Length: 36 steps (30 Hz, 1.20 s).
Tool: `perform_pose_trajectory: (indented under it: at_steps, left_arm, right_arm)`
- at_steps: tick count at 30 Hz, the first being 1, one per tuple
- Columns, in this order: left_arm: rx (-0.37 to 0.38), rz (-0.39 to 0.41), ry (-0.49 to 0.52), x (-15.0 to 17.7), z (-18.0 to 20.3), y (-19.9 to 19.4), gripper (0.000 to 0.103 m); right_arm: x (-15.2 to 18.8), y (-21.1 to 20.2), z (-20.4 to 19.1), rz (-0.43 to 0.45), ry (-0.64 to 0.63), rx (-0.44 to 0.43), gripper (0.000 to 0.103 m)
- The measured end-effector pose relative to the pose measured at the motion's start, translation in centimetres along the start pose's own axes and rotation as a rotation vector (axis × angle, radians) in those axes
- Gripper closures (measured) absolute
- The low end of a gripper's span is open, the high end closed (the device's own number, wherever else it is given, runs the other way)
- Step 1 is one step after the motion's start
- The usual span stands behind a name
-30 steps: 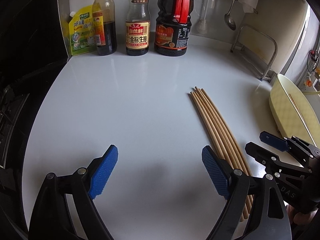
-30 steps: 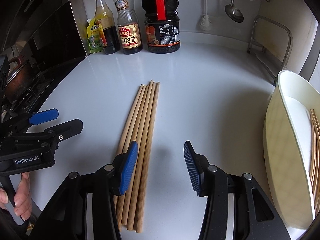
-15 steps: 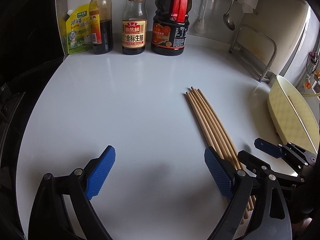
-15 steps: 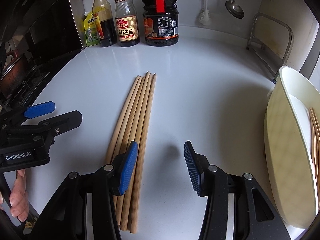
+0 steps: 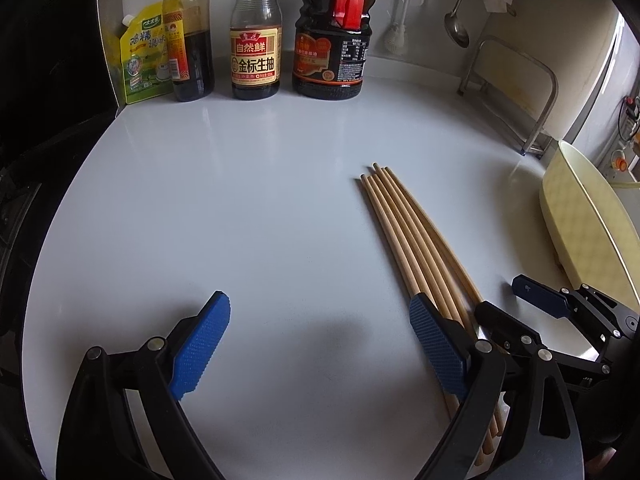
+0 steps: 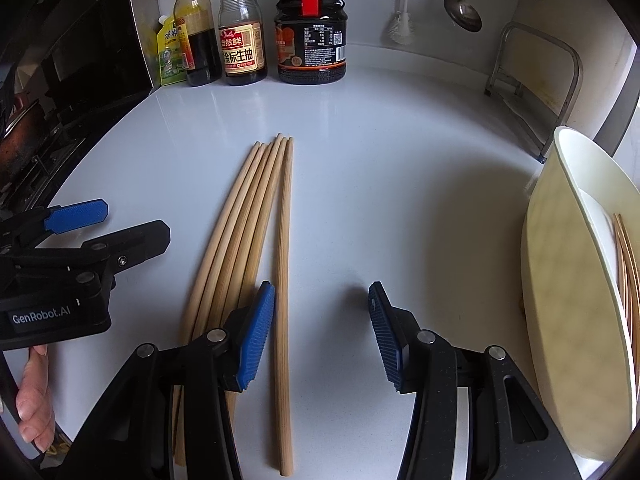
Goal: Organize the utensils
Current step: 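Lower both open grippers over single chopsticks at the pile's edge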
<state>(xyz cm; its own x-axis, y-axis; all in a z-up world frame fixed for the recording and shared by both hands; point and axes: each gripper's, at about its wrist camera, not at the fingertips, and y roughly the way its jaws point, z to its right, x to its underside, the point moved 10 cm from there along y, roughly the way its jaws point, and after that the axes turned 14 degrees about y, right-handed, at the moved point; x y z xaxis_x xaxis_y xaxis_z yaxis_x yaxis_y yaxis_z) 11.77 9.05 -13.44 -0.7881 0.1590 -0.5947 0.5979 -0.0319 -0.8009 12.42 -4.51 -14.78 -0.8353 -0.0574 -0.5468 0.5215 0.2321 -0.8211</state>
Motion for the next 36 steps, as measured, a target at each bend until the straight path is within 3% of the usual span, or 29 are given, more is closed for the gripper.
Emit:
perform_pose_trajectory:
  at_steps: [10, 19, 36]
  left_arm:
    - [-0.045, -0.003, 0.03, -0.1, 0.6, 0.2, 0.013]
    - [-0.008, -0.015, 0.045, -0.2, 1.8, 0.6, 0.013]
    - [-0.035, -0.05, 0.078, 0.3, 1.9, 1.6, 0.005]
  right_arm:
    - [-0.1, -0.1, 0.7, 0.0, 0.001, 0.001, 0.056]
    - [-0.3, -0.2, 1.7, -0.008, 0.017, 0.006, 0.056]
    - [-0.5, -0.2, 2.6, -0.006, 0.033, 0.009, 0.055]
